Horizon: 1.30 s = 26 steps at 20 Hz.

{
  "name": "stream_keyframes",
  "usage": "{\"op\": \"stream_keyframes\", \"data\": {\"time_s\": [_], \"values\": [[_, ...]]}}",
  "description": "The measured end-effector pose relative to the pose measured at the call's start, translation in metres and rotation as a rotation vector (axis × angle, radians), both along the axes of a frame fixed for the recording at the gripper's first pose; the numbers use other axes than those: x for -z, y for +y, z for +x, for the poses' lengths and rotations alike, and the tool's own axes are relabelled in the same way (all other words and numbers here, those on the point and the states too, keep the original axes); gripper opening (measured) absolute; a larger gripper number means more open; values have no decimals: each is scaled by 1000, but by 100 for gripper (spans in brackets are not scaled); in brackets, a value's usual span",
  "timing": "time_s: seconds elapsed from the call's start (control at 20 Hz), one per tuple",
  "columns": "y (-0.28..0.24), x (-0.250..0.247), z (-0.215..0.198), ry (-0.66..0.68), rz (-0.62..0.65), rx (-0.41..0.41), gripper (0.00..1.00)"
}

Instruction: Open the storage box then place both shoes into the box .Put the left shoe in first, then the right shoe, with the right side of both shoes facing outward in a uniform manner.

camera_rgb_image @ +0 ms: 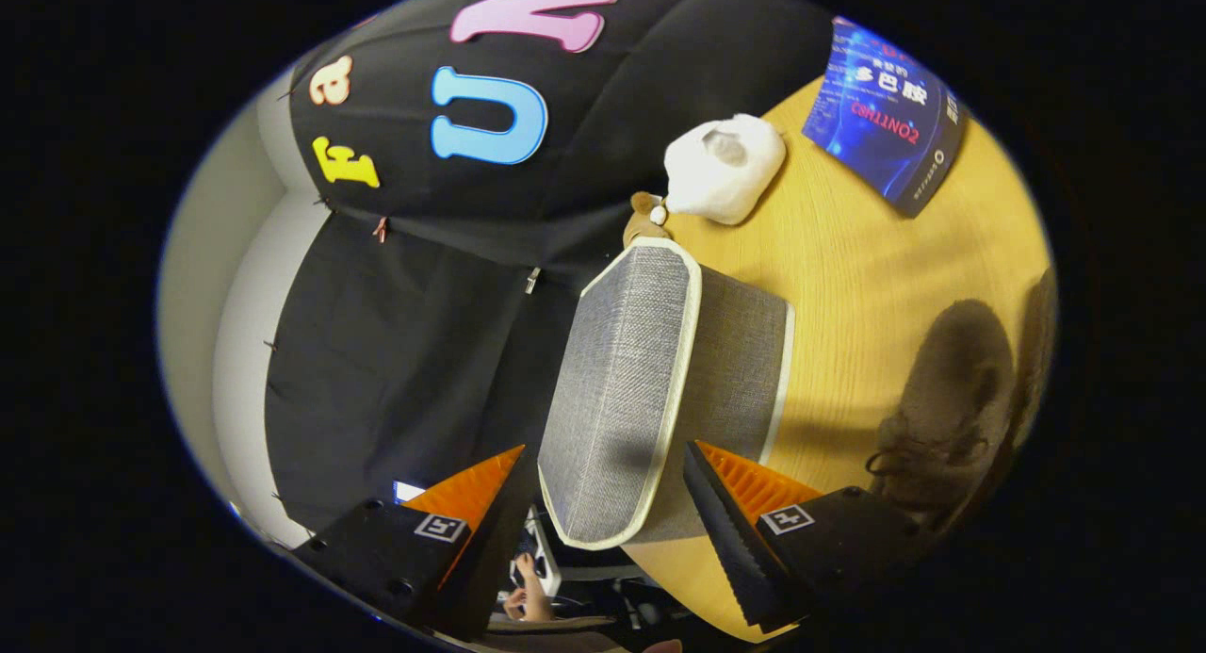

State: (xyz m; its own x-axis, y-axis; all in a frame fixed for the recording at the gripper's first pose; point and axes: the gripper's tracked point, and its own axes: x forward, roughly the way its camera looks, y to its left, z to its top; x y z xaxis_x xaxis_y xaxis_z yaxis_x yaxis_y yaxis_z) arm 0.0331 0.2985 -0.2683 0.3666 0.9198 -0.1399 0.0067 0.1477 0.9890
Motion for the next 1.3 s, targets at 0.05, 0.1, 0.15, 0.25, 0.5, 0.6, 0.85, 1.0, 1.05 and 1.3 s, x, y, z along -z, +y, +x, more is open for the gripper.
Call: {"op": "stream_keyframes", "data": {"time_s": [0.05,0.1,0.15,0.25,0.5,0.6,0.85,1.0,1.05,1.3], "values": [[5,7,3,32,17,-6,97],[8,12,5,58,39,-11,97],[10,15,7,77,54,-15,97],[17,24,11,97,72,-25,97],[29,23,24,148,169,-13,97],[30,22,28,166,190,-5,80],[33,17,28,184,231,-19,80],[26,10,25,188,261,-31,69],[24,16,23,176,233,-34,67],[20,-4,19,135,309,-51,39]]}}
